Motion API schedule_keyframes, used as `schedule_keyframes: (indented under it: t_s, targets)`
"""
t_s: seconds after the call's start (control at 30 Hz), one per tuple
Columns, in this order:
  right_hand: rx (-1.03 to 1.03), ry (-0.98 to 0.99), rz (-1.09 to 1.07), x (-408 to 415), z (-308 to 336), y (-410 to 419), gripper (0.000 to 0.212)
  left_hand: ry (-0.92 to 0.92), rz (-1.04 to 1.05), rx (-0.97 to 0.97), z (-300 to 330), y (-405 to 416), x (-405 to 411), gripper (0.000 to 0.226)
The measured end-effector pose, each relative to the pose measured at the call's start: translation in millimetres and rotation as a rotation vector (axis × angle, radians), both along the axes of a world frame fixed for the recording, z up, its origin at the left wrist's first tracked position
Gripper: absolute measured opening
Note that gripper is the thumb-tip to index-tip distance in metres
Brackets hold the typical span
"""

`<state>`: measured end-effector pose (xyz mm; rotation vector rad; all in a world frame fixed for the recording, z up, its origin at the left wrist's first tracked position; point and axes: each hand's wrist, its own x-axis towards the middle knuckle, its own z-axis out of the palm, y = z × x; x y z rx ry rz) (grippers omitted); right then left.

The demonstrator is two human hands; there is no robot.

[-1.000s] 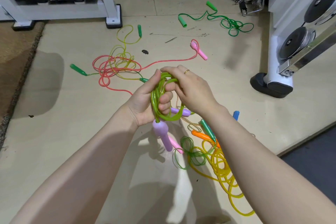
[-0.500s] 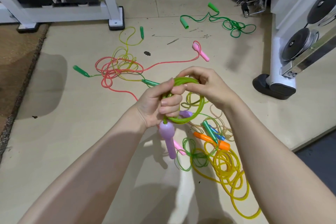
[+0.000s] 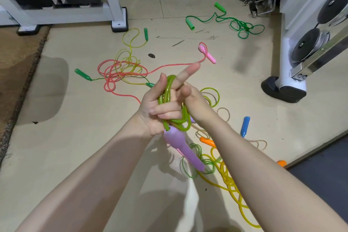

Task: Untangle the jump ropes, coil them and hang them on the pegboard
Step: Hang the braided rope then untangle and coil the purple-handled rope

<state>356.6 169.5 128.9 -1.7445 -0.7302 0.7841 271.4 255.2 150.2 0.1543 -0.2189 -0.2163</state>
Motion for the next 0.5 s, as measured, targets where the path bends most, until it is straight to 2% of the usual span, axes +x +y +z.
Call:
schedule_keyframes:
  t_s: [0.03,0.1,0.17,0.23,0.27,0.33,0.4,0.47,0.5]
  targets:
    - [-0.009,0.004,-0.019,-3,-4,0,0.019,0.004,0.052,0.024,2,0,1,0.055]
    - [-0.092,-0.046,0.07,-6,-8,-5,0.04,0.128,0.237,0.15,7,10,-1,0.06]
    - [-0.283,-0.189,0.268,-2,-4,-11,0.032,0.372,0.464,0.249,4,23,-2,0.059]
    - [-0.49,-0.233,0.506,-3,8,-10,0.016,0.615,0.681,0.31,-9,34,-2,0.041]
    - [-0.585,-0.198,0.62,-6,17,-9,0.024,0.692,0.746,0.341,-16,39,-4,0.036]
    - [-0.74,-0.11,0.773,-13,34,-5,0.031,0.809,0.808,0.463,-31,46,-10,0.046]
    - [-0.743,-0.126,0.808,-14,49,-2,0.023,0.905,0.805,0.727,-39,51,-19,0.054]
    - [-0.636,-0.367,0.756,-6,63,0,0.013,0.933,0.724,0.954,-41,49,-27,0.055]
    - [-0.557,-0.504,0.695,0,67,0,0.009,0.918,0.644,1.005,-40,46,-29,0.053]
